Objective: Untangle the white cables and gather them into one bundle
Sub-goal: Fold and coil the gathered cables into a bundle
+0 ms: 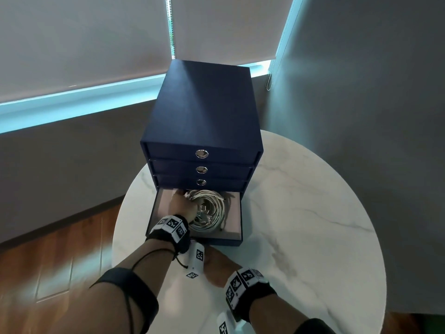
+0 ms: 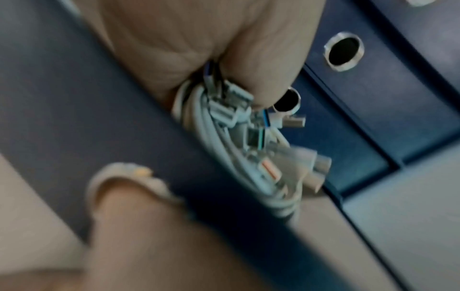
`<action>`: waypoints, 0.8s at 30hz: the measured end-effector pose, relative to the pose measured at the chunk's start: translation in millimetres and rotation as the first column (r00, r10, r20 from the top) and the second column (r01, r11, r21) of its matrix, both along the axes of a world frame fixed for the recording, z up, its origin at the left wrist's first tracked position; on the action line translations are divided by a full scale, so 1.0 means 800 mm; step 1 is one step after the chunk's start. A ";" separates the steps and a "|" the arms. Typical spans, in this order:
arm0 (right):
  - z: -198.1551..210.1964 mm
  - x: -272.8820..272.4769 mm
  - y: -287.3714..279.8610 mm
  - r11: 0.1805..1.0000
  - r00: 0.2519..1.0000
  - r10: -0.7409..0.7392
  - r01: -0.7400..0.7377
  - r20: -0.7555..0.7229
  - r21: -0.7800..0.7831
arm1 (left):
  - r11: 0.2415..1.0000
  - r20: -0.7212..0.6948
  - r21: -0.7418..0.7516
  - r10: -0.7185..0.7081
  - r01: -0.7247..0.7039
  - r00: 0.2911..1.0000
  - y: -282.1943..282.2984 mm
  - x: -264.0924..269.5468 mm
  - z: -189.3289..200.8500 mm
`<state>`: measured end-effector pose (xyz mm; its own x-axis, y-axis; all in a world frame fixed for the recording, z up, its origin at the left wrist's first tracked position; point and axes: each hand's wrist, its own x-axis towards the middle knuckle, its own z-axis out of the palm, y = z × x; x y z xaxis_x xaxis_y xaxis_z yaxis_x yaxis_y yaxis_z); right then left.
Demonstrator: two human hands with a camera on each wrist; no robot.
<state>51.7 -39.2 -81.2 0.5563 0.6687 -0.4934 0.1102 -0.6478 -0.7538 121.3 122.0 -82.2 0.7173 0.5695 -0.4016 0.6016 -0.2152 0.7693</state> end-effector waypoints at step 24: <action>0.052 0.065 0.042 0.962 0.717 0.213 -0.036 0.664 -0.270 | 0.577 -0.203 0.600 -0.560 0.554 0.803 -0.002 -0.118 0.002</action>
